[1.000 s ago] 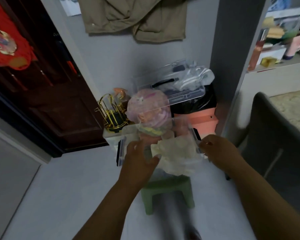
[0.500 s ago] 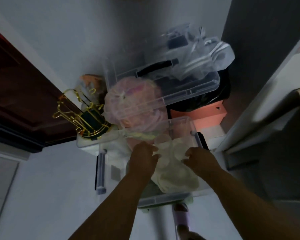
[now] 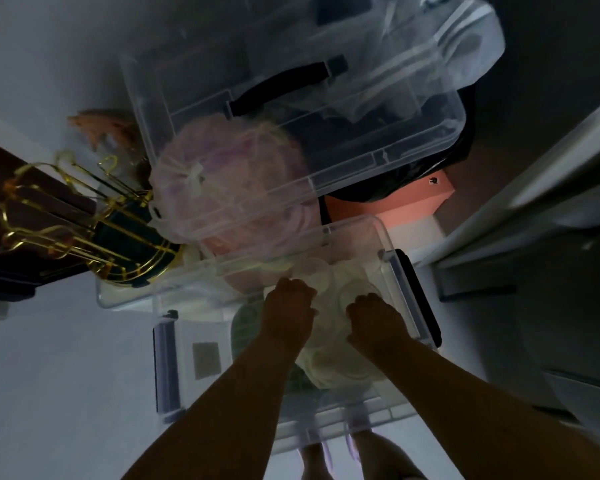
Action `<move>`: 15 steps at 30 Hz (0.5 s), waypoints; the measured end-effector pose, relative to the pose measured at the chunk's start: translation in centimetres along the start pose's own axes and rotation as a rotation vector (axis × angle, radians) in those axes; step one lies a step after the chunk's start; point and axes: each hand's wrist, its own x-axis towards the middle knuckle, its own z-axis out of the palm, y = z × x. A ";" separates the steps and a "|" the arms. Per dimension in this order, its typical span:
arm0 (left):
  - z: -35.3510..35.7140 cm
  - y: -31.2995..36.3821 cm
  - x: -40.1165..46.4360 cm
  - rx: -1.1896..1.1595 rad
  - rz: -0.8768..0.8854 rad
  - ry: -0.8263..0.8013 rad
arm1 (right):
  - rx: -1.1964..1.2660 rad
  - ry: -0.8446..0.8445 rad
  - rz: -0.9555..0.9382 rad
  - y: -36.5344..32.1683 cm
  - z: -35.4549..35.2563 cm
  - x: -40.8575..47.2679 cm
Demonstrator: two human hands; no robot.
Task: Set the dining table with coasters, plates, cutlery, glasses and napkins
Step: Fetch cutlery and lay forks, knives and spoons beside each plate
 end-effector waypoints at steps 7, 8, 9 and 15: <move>1.4 -0.8 2.1 0.098 0.131 0.105 | -0.115 0.208 0.023 -1.2 2.2 1.0; 1.5 -1.1 2.1 0.093 0.159 0.099 | -0.110 0.223 0.017 -1.3 2.3 0.9; 1.3 -1.4 1.9 0.085 0.187 0.077 | -0.092 0.243 -0.007 -1.4 2.0 0.7; 0.3 -4.5 -0.8 -0.004 0.228 0.068 | -0.031 0.296 -0.048 -2.6 0.2 -0.3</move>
